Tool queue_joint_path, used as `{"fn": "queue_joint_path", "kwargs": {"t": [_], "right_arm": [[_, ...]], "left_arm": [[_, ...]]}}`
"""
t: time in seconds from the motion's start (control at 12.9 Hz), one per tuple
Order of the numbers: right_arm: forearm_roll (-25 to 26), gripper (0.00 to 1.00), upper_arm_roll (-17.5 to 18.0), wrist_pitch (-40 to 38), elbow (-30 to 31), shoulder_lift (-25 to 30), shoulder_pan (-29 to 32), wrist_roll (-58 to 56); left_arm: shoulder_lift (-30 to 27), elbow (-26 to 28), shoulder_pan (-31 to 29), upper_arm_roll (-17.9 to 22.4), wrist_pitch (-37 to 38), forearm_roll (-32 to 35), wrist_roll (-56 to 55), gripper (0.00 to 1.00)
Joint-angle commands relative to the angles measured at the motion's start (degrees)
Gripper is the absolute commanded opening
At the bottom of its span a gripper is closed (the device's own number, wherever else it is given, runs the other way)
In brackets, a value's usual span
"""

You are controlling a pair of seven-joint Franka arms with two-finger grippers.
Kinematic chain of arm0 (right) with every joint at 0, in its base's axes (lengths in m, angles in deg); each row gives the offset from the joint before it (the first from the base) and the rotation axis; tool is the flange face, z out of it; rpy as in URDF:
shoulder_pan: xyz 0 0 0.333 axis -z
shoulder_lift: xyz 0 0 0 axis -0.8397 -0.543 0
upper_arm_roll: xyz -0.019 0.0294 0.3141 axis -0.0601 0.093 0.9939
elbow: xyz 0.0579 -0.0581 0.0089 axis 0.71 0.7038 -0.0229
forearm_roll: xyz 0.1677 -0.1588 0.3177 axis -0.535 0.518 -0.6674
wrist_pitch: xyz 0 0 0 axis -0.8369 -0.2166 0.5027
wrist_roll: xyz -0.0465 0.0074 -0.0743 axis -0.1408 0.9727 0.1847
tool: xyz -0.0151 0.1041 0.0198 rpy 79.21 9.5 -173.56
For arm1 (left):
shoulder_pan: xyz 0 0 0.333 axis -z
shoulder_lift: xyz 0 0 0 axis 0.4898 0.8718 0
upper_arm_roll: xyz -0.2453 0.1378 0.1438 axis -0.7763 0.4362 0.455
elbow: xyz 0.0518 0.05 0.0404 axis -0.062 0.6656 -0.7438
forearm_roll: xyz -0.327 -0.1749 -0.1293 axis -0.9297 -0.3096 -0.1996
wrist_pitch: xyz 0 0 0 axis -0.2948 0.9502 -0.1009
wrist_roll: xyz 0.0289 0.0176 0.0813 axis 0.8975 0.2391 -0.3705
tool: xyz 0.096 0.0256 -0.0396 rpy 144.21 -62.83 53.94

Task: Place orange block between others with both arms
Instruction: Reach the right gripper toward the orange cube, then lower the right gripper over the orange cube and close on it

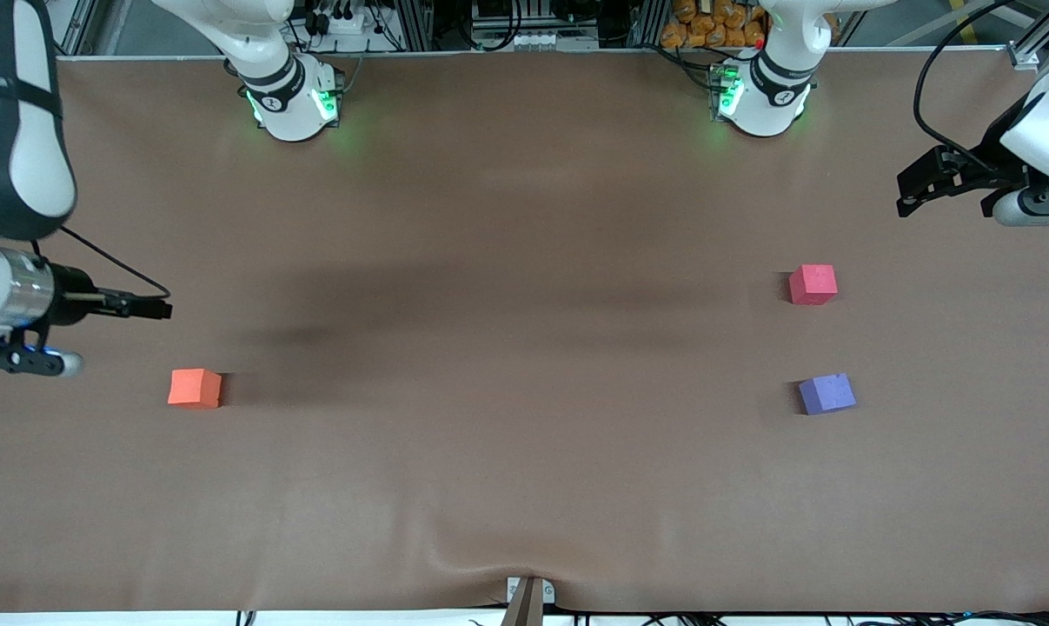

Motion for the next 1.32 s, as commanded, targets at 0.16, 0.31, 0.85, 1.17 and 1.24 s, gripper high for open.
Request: {"fn": "queue_joint_path", "kwargs": {"t": [0.16, 0.31, 0.85, 1.17, 1.24], "right_arm": [[3.31, 1.0, 0.77, 7.23, -1.46, -7.08, 0.18, 0.22], [7.16, 1.0, 0.86, 12.58, -1.73, -11.56, -0.35, 0.22], [12.2, 1.0, 0.86, 21.31, -1.55, -18.34, 2.81, -1.88], [11.67, 1.0, 1.03, 21.67, -0.59, -19.05, 4.04, -3.98], [11.23, 1.0, 1.12, 21.67, -0.24, -19.05, 4.57, -5.13]], "left_arm": [[-0.25, -0.71, -0.23, -0.22, 1.0, -0.82, 0.86, 1.0], [-0.34, -0.62, -0.15, -0.4, 1.08, -0.82, 0.95, 1.0], [-0.6, -0.45, -0.67, -0.05, 1.52, -0.82, 0.95, 1.0], [-0.52, -0.45, -0.94, -0.13, 1.52, -0.9, 0.78, 1.0], [-0.52, -0.53, -0.94, -0.13, 1.52, -0.91, 0.78, 1.0]]}}
